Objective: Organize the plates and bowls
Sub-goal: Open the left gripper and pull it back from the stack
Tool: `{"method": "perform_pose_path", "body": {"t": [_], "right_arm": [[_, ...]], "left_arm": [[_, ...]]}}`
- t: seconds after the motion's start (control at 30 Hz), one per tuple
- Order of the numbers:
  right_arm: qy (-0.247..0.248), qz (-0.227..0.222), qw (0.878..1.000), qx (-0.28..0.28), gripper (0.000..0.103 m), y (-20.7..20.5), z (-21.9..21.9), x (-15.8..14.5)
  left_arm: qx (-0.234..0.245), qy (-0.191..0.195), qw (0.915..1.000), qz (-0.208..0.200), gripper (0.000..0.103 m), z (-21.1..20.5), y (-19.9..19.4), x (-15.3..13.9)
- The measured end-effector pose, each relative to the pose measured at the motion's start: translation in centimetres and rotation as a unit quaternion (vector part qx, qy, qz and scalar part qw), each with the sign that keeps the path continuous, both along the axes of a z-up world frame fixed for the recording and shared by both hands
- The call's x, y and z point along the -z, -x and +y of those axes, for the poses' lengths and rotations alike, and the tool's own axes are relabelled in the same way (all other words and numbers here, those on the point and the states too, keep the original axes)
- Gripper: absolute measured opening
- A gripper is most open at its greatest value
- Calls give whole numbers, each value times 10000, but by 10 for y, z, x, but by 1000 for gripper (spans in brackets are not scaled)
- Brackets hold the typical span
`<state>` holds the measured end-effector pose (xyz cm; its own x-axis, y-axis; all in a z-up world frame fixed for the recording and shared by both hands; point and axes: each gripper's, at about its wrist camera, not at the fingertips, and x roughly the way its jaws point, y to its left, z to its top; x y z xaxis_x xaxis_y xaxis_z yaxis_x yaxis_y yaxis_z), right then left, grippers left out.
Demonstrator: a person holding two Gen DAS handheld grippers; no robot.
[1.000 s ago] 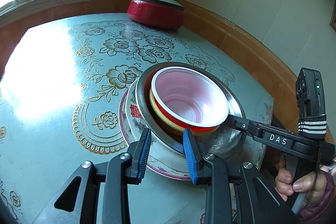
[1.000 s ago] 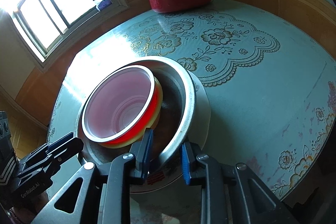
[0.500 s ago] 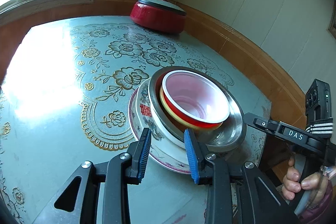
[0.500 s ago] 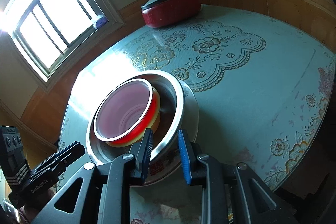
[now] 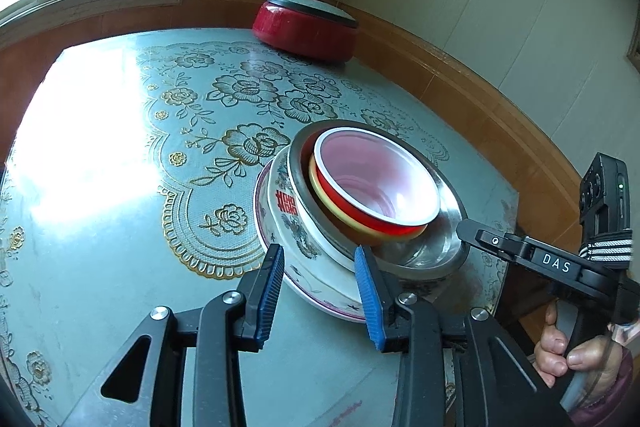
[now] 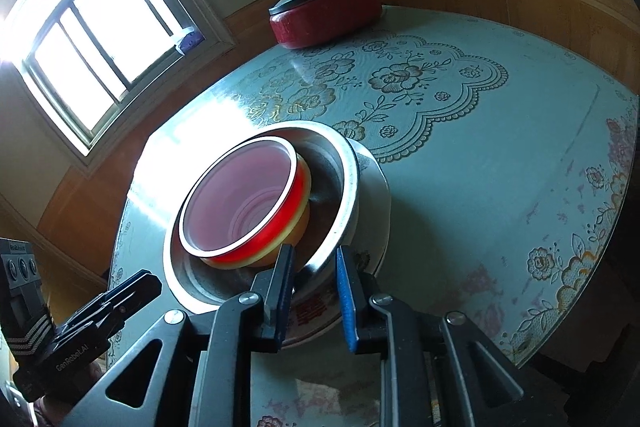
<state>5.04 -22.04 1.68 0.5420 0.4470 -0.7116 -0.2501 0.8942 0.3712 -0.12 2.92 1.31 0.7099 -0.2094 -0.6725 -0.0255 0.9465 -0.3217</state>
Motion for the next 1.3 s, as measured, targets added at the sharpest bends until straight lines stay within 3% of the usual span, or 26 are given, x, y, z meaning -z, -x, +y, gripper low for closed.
{"method": "perform_pose_path", "body": {"t": [0.37, 0.67, 0.83, 1.0, 1.23, 1.3], "right_arm": [[263, -245, 9993, 74, 28, 14, 3, -4], [580, -532, 9965, 271, 31, 41, -3, -6], [695, -675, 9950, 259, 32, 53, -4, -8], [1027, -998, 9887, 435, 41, 67, 1, -14], [1233, -866, 9880, 332, 43, 73, 18, -11], [1263, -929, 9867, 417, 43, 76, 21, -12]], "left_arm": [[-93, -461, 9989, -46, 54, -12, 6, -2], [-101, -642, 9979, 14, 56, -25, 18, 4], [-326, -714, 9969, 29, 63, -32, 25, 4], [-655, -965, 9931, 146, 77, -41, 32, 5], [-1001, -1030, 9894, 197, 101, -44, 44, 4], [-982, -1015, 9899, 116, 103, -42, 46, 4]]}}
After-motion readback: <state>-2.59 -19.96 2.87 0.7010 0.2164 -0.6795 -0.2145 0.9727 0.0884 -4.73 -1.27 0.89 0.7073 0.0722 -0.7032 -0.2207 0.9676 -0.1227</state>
